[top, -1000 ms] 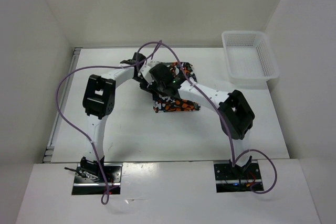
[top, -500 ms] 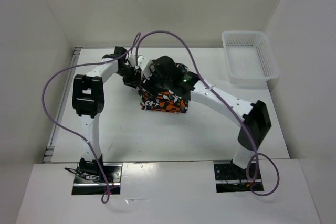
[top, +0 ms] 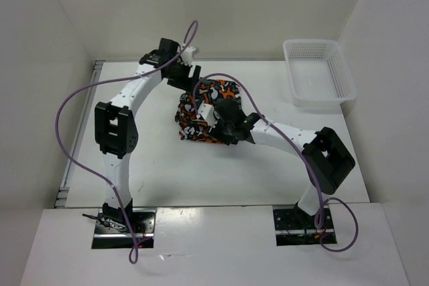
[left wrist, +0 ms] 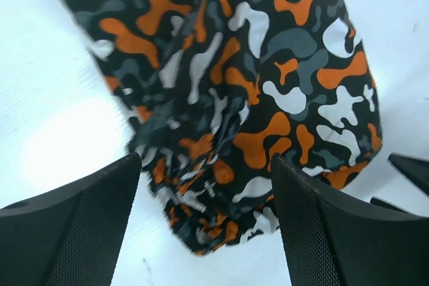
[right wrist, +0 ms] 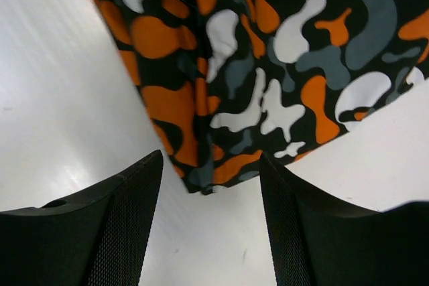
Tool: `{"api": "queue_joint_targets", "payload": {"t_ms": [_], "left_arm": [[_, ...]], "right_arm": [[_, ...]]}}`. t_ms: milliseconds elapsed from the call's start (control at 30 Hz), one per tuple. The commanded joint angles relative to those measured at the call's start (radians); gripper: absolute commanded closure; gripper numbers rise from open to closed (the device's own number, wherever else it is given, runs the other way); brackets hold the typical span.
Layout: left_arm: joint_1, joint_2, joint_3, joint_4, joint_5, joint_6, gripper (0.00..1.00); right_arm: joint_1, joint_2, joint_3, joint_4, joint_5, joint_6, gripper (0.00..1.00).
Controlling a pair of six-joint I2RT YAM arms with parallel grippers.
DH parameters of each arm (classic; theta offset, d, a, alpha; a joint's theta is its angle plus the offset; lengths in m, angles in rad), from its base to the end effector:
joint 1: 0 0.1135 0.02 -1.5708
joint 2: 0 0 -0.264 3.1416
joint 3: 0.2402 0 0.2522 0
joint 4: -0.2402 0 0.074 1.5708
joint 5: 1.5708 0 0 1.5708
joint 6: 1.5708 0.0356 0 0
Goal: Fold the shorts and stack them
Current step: Fold the shorts
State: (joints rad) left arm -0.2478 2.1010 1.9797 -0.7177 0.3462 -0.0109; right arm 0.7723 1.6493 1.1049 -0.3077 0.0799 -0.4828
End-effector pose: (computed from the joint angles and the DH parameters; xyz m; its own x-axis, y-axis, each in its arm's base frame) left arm 0.4583 -0.1284 0.2912 -0.7261 0.1731 -0.6654 0.4427 0.8583 -0.2597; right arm 0.2551 0.2446 0.2187 -0.1721 -0.8137 -0.5553 -0.8330 0.4211 -0.3589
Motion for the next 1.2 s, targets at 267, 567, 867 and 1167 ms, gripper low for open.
{"api": "queue_joint_targets", "payload": {"t_ms": [267,567,867,1167], "left_arm": [[-0.059,0.148,-0.024,0.063,-0.312,0.011,0.41],[-0.015,0.178,-0.002,0.081,-0.323,0.011,0.63],[-0.015,0.067,-0.050,0.069,-0.246,0.011,0.20],[0.016,-0.154,-0.272,0.078,-0.222,0.011,0.00]], "right_arm": [[-0.024,0.066,-0.118,0.176,0.030,-0.109,0.66],[-0.024,0.017,-0.203,0.145,0.009,-0.155,1.00],[-0.036,-0.043,-0.127,0.154,0.067,-0.139,0.98],[-0.278,-0.043,0.013,0.053,-0.222,0.268,0.65]]}}
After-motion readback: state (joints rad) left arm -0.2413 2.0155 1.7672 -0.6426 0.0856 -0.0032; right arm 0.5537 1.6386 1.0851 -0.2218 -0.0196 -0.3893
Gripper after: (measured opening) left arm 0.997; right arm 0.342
